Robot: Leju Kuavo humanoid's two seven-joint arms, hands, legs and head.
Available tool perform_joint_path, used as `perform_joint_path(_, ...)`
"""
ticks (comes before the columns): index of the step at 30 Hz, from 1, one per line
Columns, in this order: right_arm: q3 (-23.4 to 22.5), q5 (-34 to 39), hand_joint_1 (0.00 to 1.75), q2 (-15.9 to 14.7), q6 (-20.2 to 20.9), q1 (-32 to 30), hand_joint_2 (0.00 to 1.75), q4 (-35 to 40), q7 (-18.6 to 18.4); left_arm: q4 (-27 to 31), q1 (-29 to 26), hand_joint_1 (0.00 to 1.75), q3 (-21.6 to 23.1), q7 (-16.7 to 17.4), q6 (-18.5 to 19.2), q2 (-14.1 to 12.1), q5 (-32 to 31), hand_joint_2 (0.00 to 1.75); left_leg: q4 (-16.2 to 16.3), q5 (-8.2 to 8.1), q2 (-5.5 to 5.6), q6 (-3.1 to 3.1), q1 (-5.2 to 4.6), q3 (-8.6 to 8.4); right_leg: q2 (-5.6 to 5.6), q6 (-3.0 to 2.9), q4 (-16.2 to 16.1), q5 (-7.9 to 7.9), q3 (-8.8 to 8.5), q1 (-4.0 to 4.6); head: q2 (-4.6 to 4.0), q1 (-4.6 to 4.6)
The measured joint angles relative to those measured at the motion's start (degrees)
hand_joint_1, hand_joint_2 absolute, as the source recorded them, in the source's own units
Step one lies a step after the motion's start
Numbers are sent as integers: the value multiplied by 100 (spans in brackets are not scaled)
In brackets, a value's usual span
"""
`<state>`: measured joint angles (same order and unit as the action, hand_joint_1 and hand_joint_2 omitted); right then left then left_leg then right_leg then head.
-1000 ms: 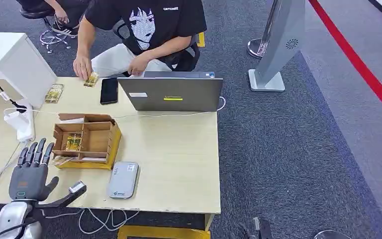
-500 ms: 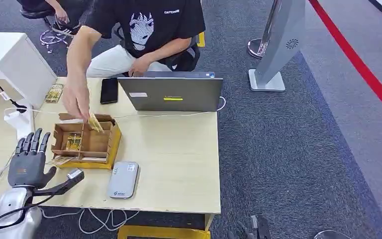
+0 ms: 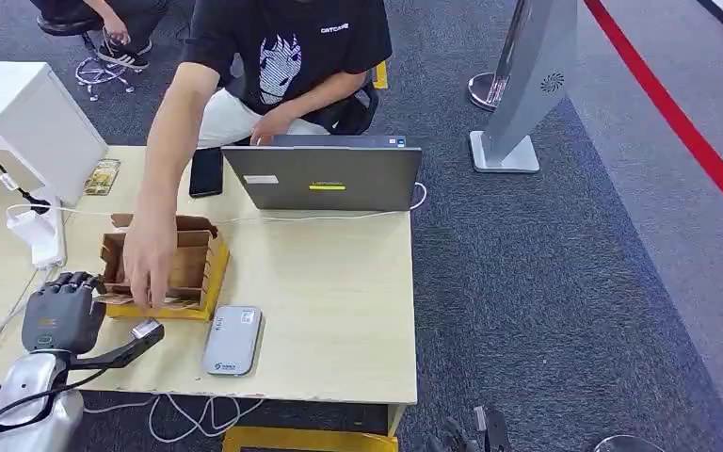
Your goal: Pass the card to the sensor for recognition and then transmit it.
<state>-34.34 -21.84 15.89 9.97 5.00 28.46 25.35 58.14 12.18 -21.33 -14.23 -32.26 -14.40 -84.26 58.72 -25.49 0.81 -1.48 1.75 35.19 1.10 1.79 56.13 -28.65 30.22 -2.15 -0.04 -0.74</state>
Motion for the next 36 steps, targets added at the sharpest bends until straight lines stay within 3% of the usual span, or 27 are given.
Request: perform_joint_path(36, 31, 72, 0, 0, -15, 9, 175, -31, 0, 55, 4, 175, 11, -243, 4, -94, 284, 175, 0, 0, -1, 0, 1, -2, 1, 0, 0, 0, 9, 0, 0, 0)
